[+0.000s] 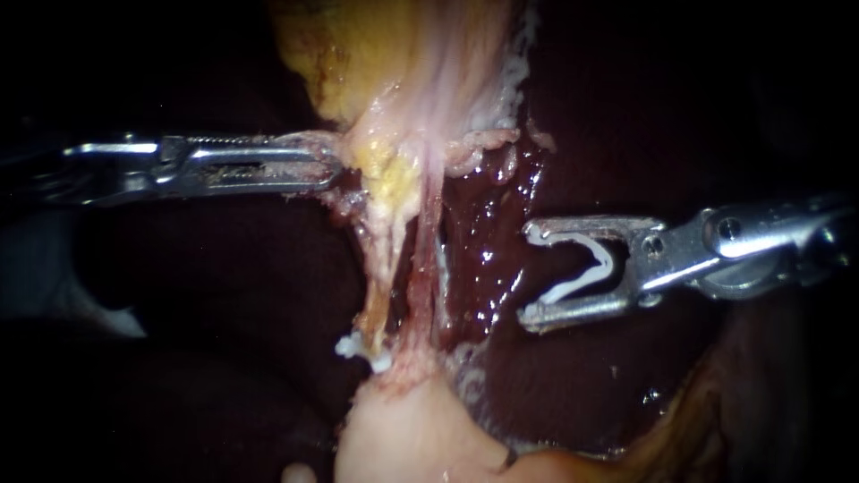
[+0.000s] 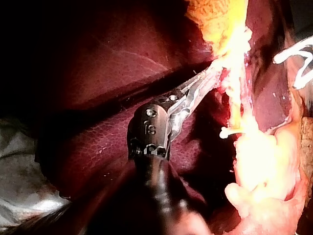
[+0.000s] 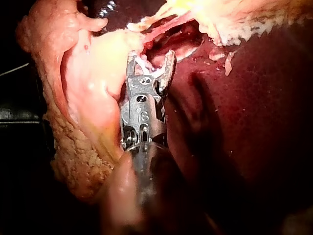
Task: Clipping second clip left tube
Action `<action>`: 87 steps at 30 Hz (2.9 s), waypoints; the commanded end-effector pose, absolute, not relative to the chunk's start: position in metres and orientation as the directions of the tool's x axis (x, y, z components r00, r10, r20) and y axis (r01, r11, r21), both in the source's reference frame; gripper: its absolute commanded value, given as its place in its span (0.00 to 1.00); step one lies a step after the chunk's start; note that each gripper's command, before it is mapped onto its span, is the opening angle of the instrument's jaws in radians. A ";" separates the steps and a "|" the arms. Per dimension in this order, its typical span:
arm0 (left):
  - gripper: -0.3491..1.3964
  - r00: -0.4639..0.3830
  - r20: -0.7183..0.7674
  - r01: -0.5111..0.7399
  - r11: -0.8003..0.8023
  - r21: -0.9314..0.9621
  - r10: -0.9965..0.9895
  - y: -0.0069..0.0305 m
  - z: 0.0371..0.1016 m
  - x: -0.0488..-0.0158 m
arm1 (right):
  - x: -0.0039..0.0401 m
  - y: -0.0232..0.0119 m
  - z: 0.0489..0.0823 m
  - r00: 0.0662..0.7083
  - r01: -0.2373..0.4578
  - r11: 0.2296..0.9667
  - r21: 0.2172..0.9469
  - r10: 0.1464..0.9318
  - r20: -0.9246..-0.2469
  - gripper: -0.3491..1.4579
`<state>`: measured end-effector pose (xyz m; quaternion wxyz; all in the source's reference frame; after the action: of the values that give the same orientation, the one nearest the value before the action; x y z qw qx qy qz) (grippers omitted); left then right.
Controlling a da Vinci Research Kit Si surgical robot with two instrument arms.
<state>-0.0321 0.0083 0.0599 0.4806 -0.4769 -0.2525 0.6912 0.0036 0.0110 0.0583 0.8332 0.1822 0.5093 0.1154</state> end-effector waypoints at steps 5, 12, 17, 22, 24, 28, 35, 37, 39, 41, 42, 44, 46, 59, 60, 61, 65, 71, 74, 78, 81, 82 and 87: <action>0.00 -0.081 -0.408 -0.424 -0.402 -0.812 0.909 0.0097 0.0580 -0.0303 | 0.0037 0.0110 0.0584 0.454 -0.006 0.907 0.422 0.378 -0.807 0.47; 0.00 -0.035 -0.422 -0.435 -0.394 -0.810 0.906 0.0125 0.0530 -0.0258 | 0.0039 0.0109 0.0583 0.453 -0.002 0.906 0.424 0.378 -0.807 0.47; 0.00 -0.029 -0.425 -0.437 -0.394 -0.809 0.905 0.0122 0.0519 -0.0246 | 0.0045 0.0107 0.0581 0.451 0.009 0.903 0.429 0.379 -0.808 0.47; 0.00 -0.027 -0.428 -0.441 -0.395 -0.806 0.903 0.0116 0.0519 -0.0251 | 0.0063 0.0098 0.0578 0.448 0.031 0.899 0.437 0.378 -0.810 0.47; 0.00 -0.027 -0.428 -0.442 -0.394 -0.806 0.903 0.0115 0.0518 -0.0251 | 0.0074 0.0093 0.0576 0.442 0.033 0.888 0.459 0.399 -0.804 0.47; 0.00 -0.026 -0.428 -0.443 -0.394 -0.805 0.904 0.0113 0.0517 -0.0251 | 0.0099 0.0080 0.0578 0.425 0.042 0.868 0.495 0.433 -0.795 0.47; 0.00 -0.025 -0.428 -0.444 -0.394 -0.805 0.904 0.0111 0.0515 -0.0252 | 0.0146 0.0062 0.0594 0.405 0.058 0.832 0.551 0.485 -0.775 0.47; 0.00 -0.025 -0.428 -0.444 -0.393 -0.805 0.904 0.0111 0.0514 -0.0252 | 0.0158 0.0058 0.0601 0.404 0.066 0.827 0.559 0.490 -0.773 0.47; 0.00 -0.026 -0.427 -0.442 -0.393 -0.806 0.904 0.0110 0.0514 -0.0253 | 0.0167 0.0057 0.0607 0.401 0.070 0.823 0.564 0.495 -0.771 0.47; 0.00 -0.026 -0.427 -0.443 -0.393 -0.806 0.904 0.0110 0.0513 -0.0253 | 0.0175 0.0059 0.0615 0.396 0.074 0.818 0.570 0.501 -0.770 0.47; 0.00 -0.026 -0.427 -0.443 -0.393 -0.806 0.904 0.0110 0.0513 -0.0253 | 0.0178 0.0060 0.0618 0.396 0.073 0.816 0.573 0.504 -0.768 0.47; 0.00 -0.027 -0.426 -0.441 -0.393 -0.807 0.904 0.0109 0.0513 -0.0254 | 0.0183 0.0062 0.0626 0.393 0.070 0.815 0.576 0.508 -0.767 0.47; 0.00 -0.027 -0.426 -0.441 -0.393 -0.807 0.904 0.0109 0.0513 -0.0254 | 0.0184 0.0064 0.0634 0.393 0.069 0.812 0.579 0.511 -0.764 0.47; 0.00 -0.026 -0.426 -0.442 -0.393 -0.806 0.904 0.0108 0.0512 -0.0256 | 0.0187 0.0076 0.0671 0.390 0.093 0.795 0.599 0.524 -0.757 0.47; 0.00 -0.026 -0.426 -0.442 -0.393 -0.806 0.904 0.0108 0.0512 -0.0256 | 0.0189 0.0075 0.0673 0.387 0.103 0.795 0.598 0.522 -0.760 0.47; 0.00 -0.027 -0.426 -0.440 -0.393 -0.807 0.904 0.0108 0.0512 -0.0256 | 0.0192 0.0074 0.0673 0.382 0.110 0.792 0.601 0.524 -0.761 0.47; 0.00 -0.027 -0.426 -0.440 -0.393 -0.807 0.904 0.0109 0.0512 -0.0257 | 0.0211 0.0070 0.0676 0.363 0.156 0.773 0.614 0.534 -0.764 0.47; 0.00 -0.026 -0.426 -0.441 -0.393 -0.807 0.904 0.0108 0.0512 -0.0258 | 0.0238 0.0060 0.0676 0.359 0.182 0.771 0.611 0.526 -0.771 0.47; 0.00 -0.026 -0.426 -0.441 -0.392 -0.807 0.904 0.0108 0.0511 -0.0259 | 0.0246 0.0054 0.0675 0.359 0.191 0.764 0.616 0.530 -0.768 0.47; 0.00 -0.027 -0.425 -0.439 -0.393 -0.808 0.905 0.0108 0.0511 -0.0259 | 0.0252 0.0048 0.0670 0.357 0.191 0.758 0.624 0.539 -0.763 0.47; 0.00 -0.027 -0.425 -0.439 -0.393 -0.808 0.905 0.0108 0.0511 -0.0260 | 0.0254 0.0043 0.0665 0.355 0.182 0.731 0.658 0.576 -0.737 0.47; 0.00 -0.027 -0.425 -0.439 -0.393 -0.808 0.905 0.0108 0.0511 -0.0260 | 0.0254 0.0041 0.0663 0.354 0.181 0.723 0.667 0.585 -0.730 0.47; 0.00 -0.027 -0.425 -0.439 -0.393 -0.808 0.905 0.0108 0.0511 -0.0260 | 0.0260 0.0027 0.0647 0.351 0.179 0.671 0.720 0.640 -0.684 0.47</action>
<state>-0.0260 0.0108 0.0511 0.4971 -0.4894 -0.2377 0.6759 0.0261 0.0023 0.0643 0.7302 0.3770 0.5469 0.1598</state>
